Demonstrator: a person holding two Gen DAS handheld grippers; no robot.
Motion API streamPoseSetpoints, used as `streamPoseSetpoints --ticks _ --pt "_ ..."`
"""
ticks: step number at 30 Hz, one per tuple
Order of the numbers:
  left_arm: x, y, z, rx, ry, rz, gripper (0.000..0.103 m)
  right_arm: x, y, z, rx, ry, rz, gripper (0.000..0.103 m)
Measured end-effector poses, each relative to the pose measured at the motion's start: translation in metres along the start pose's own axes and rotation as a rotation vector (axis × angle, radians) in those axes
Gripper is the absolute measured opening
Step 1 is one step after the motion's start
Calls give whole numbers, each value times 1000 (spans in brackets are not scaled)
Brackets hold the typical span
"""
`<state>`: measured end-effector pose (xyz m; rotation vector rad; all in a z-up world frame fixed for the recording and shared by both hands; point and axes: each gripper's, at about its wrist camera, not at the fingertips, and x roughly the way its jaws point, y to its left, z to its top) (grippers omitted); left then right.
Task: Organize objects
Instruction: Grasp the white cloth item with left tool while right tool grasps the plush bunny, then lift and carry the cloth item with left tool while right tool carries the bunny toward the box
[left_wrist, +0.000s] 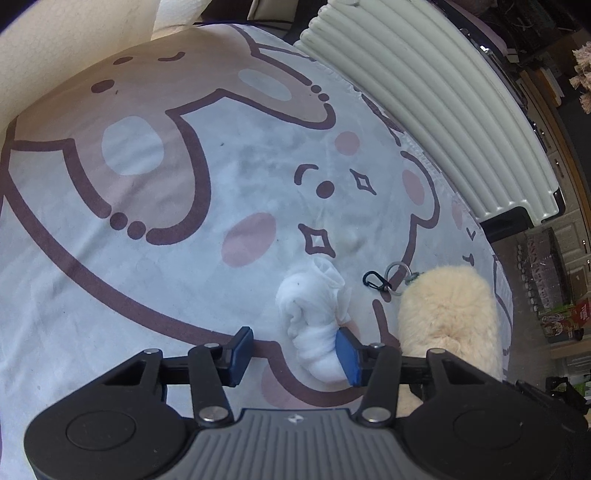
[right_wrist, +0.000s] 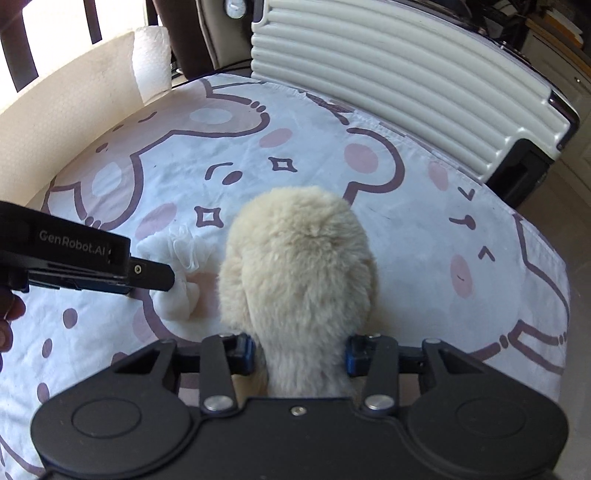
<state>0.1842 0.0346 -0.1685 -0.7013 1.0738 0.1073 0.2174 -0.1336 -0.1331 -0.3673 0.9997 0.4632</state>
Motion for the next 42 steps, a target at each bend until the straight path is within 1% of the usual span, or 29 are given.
streamPoseSetpoints --ticks 5,9,10,13,14,17,21,24,35,39,42 --pt "5 -4 -2 -18 -12 -23 50 -9 -3 -11 92 -20 2 42" --pt "10 -6 -3 -35 -22 -28 50 -19 -7 -19 176 -36 6 42" --pt "11 -8 -3 -26 -25 -25 47 -22 -7 -21 192 -38 9 42" --pt "12 -17 -5 6 -22 -44 30 -30 -8 -28 234 -48 14 42" --pt "12 -21 -6 19 -22 -38 29 -32 -8 -30 253 -51 15 42" --pt "9 -33 -8 106 -30 -14 28 -37 -11 -36 316 -66 28 42" --pt "3 -40 -10 159 -18 -6 28 -41 -14 -42 374 -82 34 41" --pt "-3 -42 -11 198 -23 15 28 -44 -13 -42 388 -86 27 41" --pt "-34 -43 -16 289 -31 62 28 -62 -5 -40 398 -100 18 41" --pt "-48 -45 -20 328 -44 74 28 -70 -4 -41 403 -94 2 41" --pt "-60 -47 -23 348 -60 75 28 -79 -1 -42 400 -107 -4 41"
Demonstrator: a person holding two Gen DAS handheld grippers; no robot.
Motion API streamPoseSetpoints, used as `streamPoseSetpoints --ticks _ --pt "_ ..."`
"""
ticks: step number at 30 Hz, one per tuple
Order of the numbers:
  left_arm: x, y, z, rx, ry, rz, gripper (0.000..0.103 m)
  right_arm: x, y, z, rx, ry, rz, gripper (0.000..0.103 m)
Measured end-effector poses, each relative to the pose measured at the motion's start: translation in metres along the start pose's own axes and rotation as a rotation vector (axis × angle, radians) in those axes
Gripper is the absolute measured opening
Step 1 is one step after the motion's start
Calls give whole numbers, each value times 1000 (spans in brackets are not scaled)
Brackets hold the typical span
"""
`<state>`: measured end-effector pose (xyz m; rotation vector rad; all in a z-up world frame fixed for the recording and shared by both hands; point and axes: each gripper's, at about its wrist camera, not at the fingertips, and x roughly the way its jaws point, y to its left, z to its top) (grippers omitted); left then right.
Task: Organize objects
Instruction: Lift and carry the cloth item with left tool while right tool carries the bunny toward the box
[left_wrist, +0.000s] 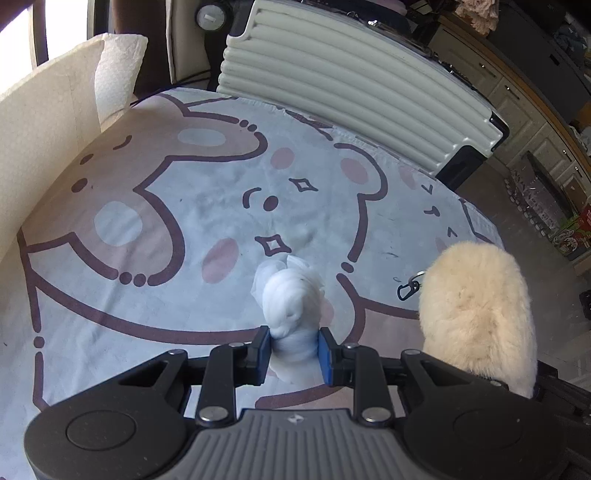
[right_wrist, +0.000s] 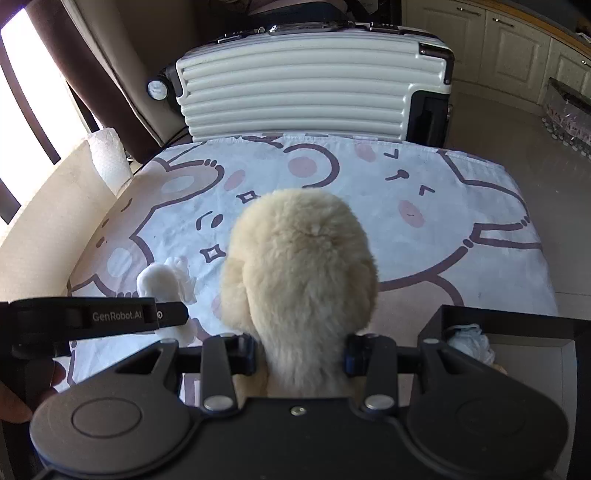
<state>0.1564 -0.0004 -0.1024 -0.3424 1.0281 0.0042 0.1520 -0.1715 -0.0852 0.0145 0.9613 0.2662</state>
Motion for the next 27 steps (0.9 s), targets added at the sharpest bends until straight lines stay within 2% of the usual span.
streamPoseSetpoints --ticks 8,14,20,24,27 --pt "-27 -5 -5 66 -34 40 28 -29 11 -1 -18 -48 23 41" --pt "-42 -3 -10 97 -47 73 28 -43 18 -4 -38 -55 -11 42" --pt "-57 -4 -14 110 -65 81 28 -56 18 -9 -36 -72 -16 42" --pt "-65 -9 -17 128 -75 85 28 -65 21 -12 -53 -76 -71 42" --pt "-71 -12 -20 135 -76 83 28 -72 20 -15 -56 -78 -66 42"
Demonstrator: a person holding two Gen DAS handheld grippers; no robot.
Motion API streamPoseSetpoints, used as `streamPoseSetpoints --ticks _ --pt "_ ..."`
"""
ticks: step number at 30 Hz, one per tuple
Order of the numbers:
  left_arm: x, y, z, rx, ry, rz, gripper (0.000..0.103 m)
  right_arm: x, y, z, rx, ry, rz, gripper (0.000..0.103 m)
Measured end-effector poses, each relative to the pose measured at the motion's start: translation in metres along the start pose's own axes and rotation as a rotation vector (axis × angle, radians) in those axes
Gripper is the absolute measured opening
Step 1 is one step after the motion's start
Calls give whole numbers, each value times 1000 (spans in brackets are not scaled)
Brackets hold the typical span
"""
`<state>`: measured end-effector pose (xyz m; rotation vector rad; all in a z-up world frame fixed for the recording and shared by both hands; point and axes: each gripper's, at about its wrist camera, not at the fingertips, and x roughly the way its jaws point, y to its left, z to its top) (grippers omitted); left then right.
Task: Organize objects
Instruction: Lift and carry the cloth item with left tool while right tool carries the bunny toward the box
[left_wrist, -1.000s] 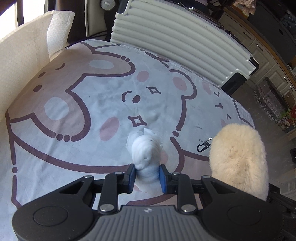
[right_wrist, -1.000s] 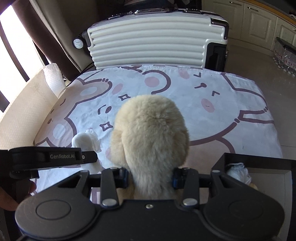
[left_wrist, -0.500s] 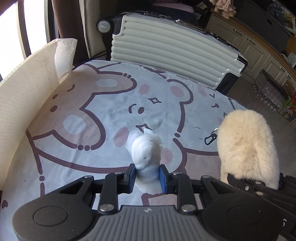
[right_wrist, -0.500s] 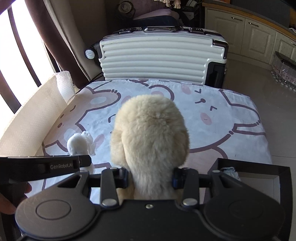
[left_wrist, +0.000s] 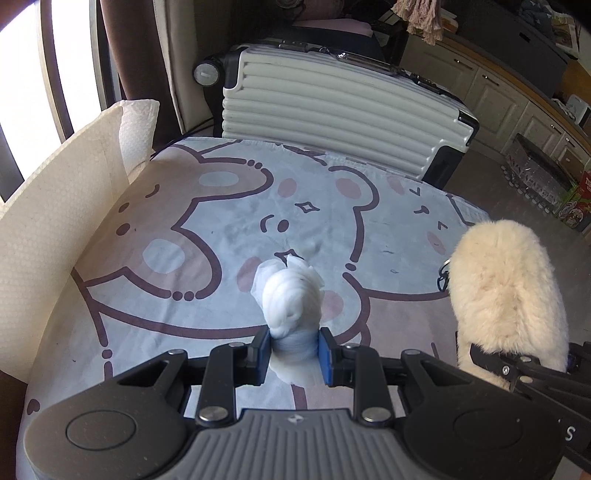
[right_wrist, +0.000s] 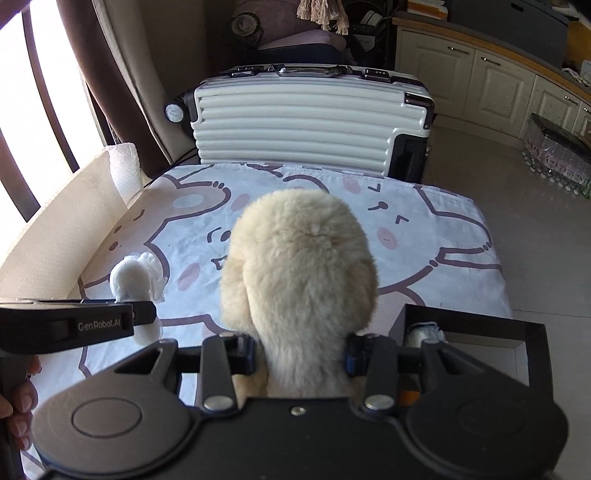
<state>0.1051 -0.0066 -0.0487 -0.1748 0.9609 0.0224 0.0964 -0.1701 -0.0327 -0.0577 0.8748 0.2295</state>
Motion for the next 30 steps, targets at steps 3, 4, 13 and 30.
streamPoseSetpoints --ticks 3,4,13,30 --pt "-7 -1 0 -7 -8 -10 28 -6 0 -1 -2 -6 -2 42" --pt "-9 -1 0 -10 -14 -13 28 -8 0 -1 -1 -8 -1 42" --pt "-21 -3 -3 -15 -29 -11 28 -15 0 -3 -9 -21 -1 42" --pt "-16 -37 -4 10 -22 -68 28 -29 -32 -4 23 -29 -41 42"
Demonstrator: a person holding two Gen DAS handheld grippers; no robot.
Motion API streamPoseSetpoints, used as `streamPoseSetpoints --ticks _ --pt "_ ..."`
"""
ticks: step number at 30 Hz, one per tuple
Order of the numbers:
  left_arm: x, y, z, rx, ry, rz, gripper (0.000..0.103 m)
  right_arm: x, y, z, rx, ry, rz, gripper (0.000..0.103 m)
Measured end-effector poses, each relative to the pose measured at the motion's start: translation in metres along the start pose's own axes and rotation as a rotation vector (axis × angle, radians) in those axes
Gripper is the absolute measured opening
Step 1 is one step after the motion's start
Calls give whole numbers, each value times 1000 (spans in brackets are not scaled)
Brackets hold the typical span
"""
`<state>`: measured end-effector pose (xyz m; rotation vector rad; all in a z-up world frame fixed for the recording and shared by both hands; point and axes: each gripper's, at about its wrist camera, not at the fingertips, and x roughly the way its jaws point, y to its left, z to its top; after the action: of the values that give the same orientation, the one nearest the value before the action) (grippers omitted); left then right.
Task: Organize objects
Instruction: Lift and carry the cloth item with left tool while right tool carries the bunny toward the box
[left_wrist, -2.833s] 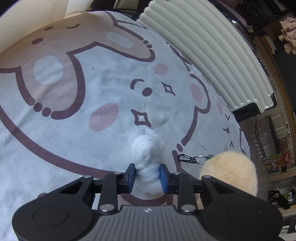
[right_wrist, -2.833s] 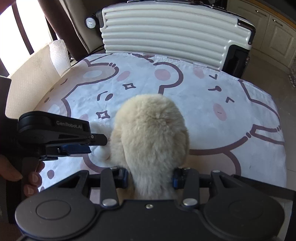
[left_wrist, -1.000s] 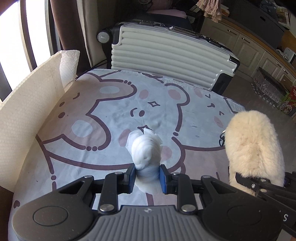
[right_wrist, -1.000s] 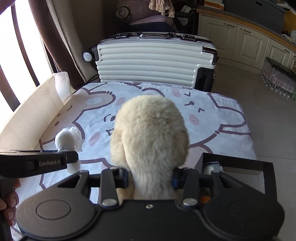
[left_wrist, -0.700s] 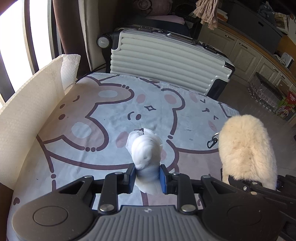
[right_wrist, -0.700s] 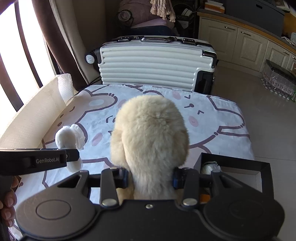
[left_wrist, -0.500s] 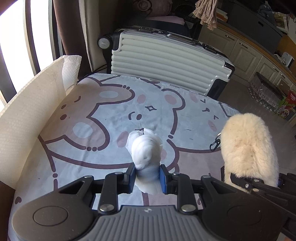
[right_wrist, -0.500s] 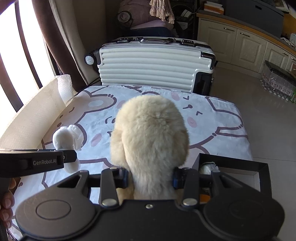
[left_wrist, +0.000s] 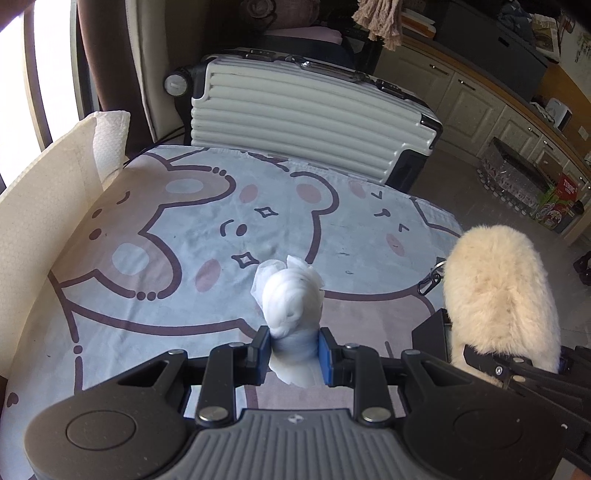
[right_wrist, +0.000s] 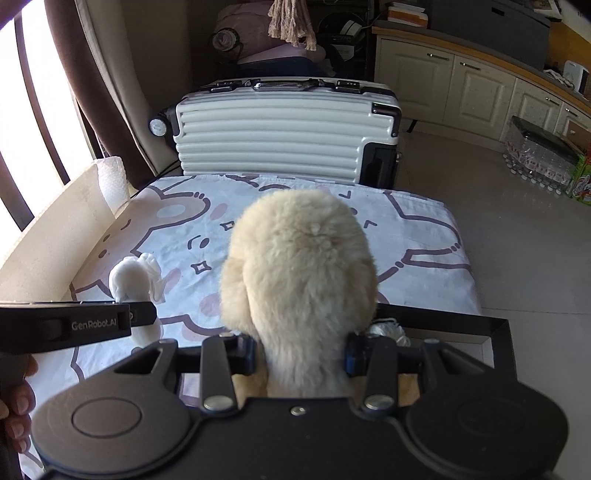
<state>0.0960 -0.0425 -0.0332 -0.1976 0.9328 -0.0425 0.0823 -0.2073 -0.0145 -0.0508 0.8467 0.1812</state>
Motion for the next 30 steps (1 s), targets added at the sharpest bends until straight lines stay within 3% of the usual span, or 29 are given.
streamPoseSetpoints --ticks 21,30 --pt "5 -66 -4 88 4 -104 28 -16 -89 -17 140 26 -126 42" --pt "4 -75 -3 104 -10 -138 28 15 -116 -33 162 103 -169 42"
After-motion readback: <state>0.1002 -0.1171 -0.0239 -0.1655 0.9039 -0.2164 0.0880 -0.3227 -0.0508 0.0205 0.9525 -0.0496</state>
